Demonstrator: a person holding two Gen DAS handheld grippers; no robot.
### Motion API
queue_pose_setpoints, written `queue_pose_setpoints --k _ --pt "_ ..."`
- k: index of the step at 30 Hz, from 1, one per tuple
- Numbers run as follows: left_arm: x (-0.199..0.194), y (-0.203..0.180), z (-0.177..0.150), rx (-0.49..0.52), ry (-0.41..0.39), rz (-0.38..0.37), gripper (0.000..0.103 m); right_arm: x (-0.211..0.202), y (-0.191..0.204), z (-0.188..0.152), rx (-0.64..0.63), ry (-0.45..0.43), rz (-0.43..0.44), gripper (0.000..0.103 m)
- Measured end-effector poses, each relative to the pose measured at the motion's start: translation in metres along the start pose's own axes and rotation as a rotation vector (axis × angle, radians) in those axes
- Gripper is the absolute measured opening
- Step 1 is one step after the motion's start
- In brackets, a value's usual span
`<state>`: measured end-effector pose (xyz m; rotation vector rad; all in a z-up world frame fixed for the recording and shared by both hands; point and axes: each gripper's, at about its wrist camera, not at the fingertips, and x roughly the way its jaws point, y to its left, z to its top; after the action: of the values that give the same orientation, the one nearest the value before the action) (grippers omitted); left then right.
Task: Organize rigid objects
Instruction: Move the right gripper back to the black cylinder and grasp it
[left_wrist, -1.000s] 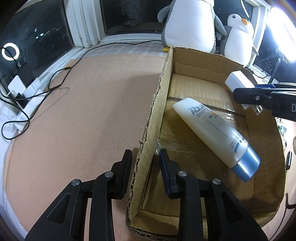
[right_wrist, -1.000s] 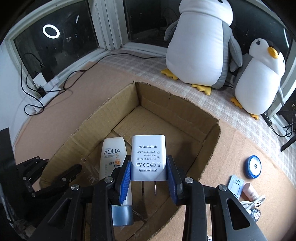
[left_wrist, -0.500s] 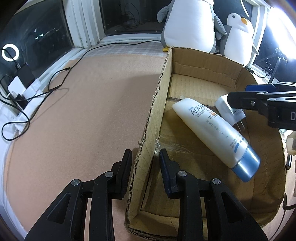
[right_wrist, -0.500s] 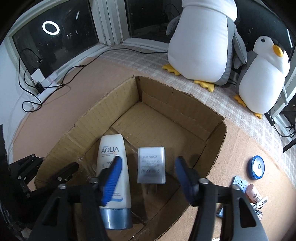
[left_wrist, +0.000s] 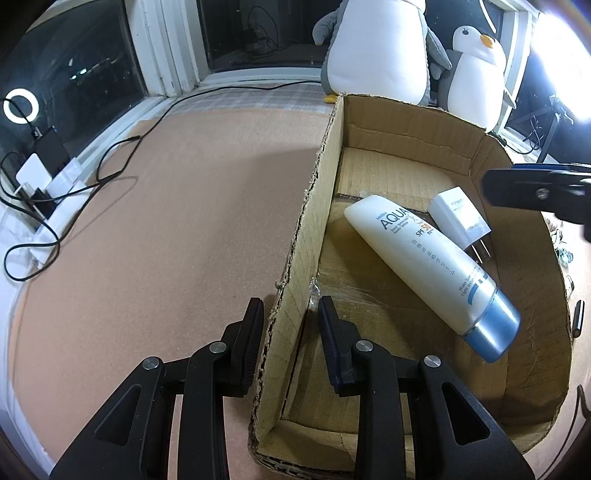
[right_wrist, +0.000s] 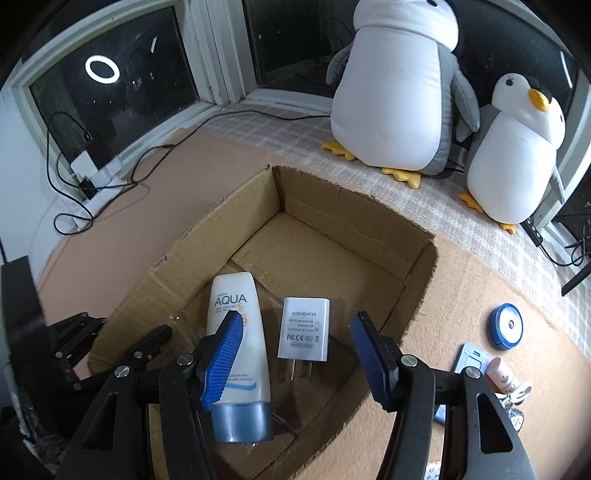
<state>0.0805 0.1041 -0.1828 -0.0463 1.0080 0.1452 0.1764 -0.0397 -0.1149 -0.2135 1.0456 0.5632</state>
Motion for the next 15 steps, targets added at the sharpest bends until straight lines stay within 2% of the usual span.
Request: queue_pose_setpoints --k 15 --pt "-0.001 0.001 0.000 0.002 -0.001 0.000 0.029 -0.070 -0.039 -0.035 0.127 -0.073 -0.025 0.057"
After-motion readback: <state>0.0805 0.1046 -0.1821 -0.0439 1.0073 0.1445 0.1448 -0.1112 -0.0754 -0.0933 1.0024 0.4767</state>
